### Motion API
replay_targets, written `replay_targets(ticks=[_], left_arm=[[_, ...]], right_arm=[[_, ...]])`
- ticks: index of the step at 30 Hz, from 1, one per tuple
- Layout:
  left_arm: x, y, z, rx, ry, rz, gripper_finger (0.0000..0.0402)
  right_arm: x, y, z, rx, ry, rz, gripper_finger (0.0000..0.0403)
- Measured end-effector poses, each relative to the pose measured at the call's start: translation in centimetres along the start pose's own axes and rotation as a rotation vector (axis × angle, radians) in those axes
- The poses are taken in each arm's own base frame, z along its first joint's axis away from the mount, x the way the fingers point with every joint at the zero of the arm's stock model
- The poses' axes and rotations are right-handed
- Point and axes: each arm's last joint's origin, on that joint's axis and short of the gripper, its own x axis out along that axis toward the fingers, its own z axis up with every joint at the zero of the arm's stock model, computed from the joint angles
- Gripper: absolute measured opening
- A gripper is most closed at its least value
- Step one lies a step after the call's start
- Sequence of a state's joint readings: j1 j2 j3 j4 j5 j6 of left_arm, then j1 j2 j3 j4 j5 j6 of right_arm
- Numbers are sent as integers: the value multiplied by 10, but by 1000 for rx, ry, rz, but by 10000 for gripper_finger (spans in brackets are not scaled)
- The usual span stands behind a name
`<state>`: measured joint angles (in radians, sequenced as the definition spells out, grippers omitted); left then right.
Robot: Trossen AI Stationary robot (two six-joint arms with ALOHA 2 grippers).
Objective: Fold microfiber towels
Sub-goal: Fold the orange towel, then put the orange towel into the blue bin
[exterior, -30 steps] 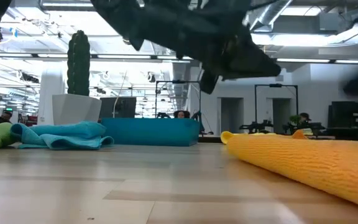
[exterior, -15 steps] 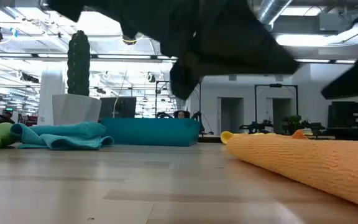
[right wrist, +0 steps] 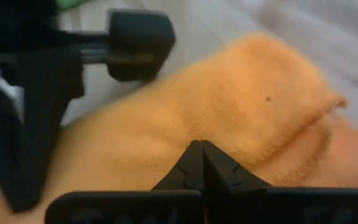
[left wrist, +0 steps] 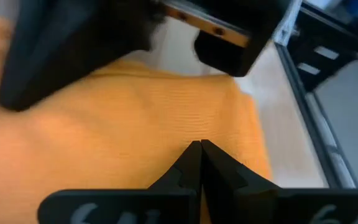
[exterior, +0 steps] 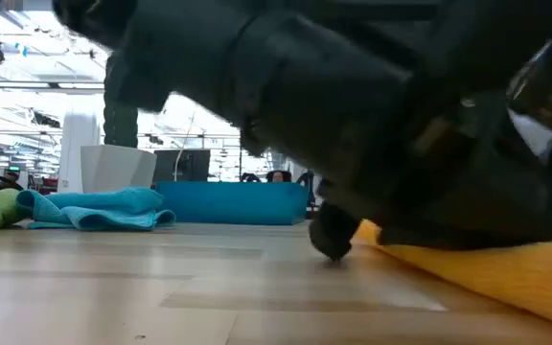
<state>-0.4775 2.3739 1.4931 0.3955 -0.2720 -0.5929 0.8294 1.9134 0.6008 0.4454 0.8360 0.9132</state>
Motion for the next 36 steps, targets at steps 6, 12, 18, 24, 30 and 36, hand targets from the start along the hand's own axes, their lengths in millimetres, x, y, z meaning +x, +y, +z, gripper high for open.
replay_targets(ticks=[6, 12, 18, 24, 30, 36], left_arm=[[6, -6, 4, 7, 102, 20, 0], [7, -6, 16, -22, 129, -18, 0], [-1, -9, 52, -22, 107, -61, 0], [-27, -16, 88, 71, 131, -38, 0], [-65, -23, 119, 120, 135, 52, 0], [-83, -26, 131, 139, 114, 113, 0]], right_arm=[[-3, 3, -9, 75, 22, 15, 25], [-35, 11, 28, 90, 19, 107, 24], [-74, 26, 57, 113, 44, 339, 38], [-87, 50, 48, -49, 91, 455, 73], [-75, 75, 41, -182, 125, 422, 111], [-64, 83, 28, -213, 268, 338, 166]])
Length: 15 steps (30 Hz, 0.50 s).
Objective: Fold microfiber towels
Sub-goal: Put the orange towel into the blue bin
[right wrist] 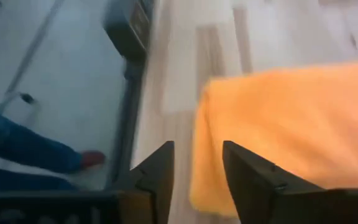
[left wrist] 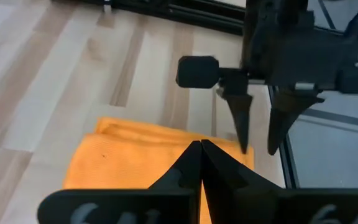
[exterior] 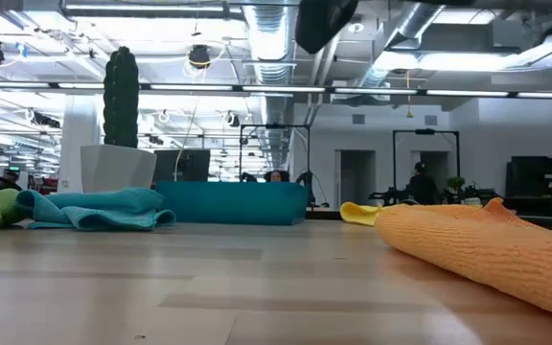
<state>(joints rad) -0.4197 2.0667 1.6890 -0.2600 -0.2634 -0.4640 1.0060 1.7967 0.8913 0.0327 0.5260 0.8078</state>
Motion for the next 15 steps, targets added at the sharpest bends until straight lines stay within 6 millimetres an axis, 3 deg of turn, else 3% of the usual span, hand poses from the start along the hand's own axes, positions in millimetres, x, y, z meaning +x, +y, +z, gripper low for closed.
replay_targets(ticks=[6, 15], left_arm=[[-3, -4, -2, 8, 5, 6, 0], [-3, -2, -2, 8, 4, 15, 0]], right_arm=[[-3, 6, -7, 104, 42, -7, 189], [-7, 2, -14, 157, 21, -108, 175]])
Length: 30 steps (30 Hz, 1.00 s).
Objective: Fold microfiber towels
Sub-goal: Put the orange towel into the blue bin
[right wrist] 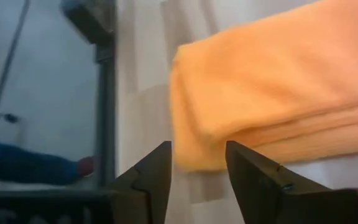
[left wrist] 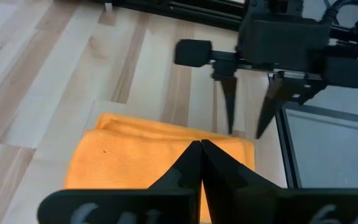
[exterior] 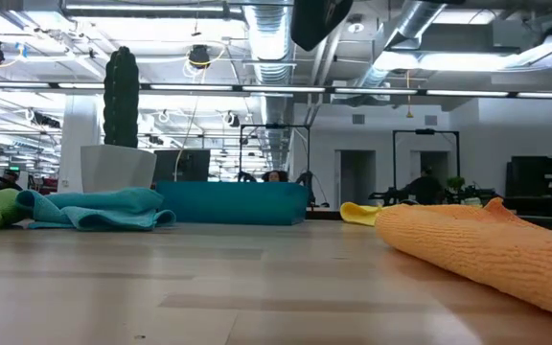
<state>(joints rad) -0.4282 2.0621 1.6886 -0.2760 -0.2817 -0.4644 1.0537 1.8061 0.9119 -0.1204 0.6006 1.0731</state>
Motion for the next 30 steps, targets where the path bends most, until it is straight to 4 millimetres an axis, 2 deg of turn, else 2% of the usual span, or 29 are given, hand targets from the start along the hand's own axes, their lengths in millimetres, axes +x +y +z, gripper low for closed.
replay_targets(ticks=[9, 20, 30], left_arm=[[0, 0, -1, 9, 5, 2, 0], [0, 0, -1, 14, 6, 2, 0], [0, 1, -1, 15, 0, 15, 0]], right_arm=[[4, -4, 6, 9, -4, -17, 171], [4, -4, 5, -30, 18, -8, 134], [5, -4, 6, -36, 22, -8, 134]])
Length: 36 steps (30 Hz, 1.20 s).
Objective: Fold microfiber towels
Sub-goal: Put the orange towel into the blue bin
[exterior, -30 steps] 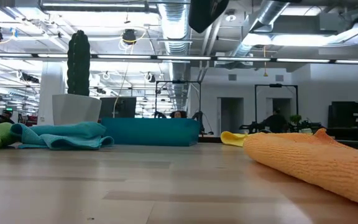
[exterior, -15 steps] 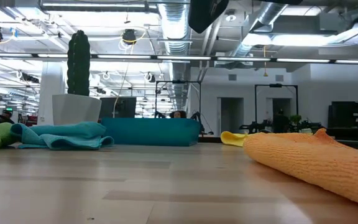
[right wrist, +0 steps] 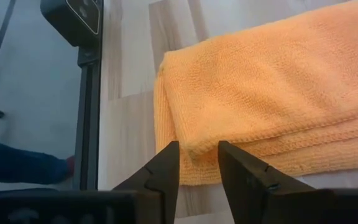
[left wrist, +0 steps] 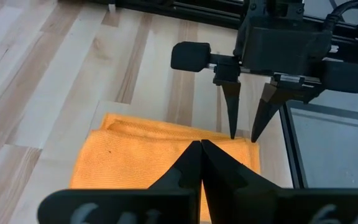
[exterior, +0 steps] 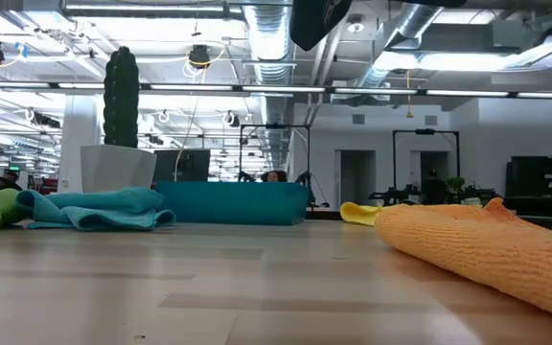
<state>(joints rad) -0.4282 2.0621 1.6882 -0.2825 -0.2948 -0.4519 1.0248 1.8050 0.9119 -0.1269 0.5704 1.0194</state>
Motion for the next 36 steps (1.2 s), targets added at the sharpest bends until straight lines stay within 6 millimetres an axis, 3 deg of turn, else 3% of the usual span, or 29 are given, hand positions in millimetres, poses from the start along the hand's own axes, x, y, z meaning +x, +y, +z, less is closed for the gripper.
replay_targets(ticks=[4, 9, 13, 18, 24, 27, 30, 36], left_arm=[[0, 0, 0, 0, -1, 2, 0], [0, 0, 0, 11, -3, 6, 0], [0, 0, 0, 13, -4, 7, 0], [0, 0, 0, 22, -6, 11, 0], [0, 1, 0, 21, -15, 31, 0], [1, 3, 1, -15, -6, 14, 0], [2, 5, 2, -80, 19, -39, 0], [-4, 5, 7, -124, 9, -58, 0]], right_arm=[[1, -1, 1, -1, 23, 9, 104], [3, -2, 3, -15, 62, 31, 15], [1, -1, 4, 14, 59, 36, 17], [-12, 16, 10, 47, 32, 97, 9], [-22, 22, -1, 152, 18, 66, 6], [-21, 10, -5, 330, 107, -30, 29], [-22, 2, 1, 566, 247, -71, 85], [-21, -1, 26, 717, 273, -3, 205]])
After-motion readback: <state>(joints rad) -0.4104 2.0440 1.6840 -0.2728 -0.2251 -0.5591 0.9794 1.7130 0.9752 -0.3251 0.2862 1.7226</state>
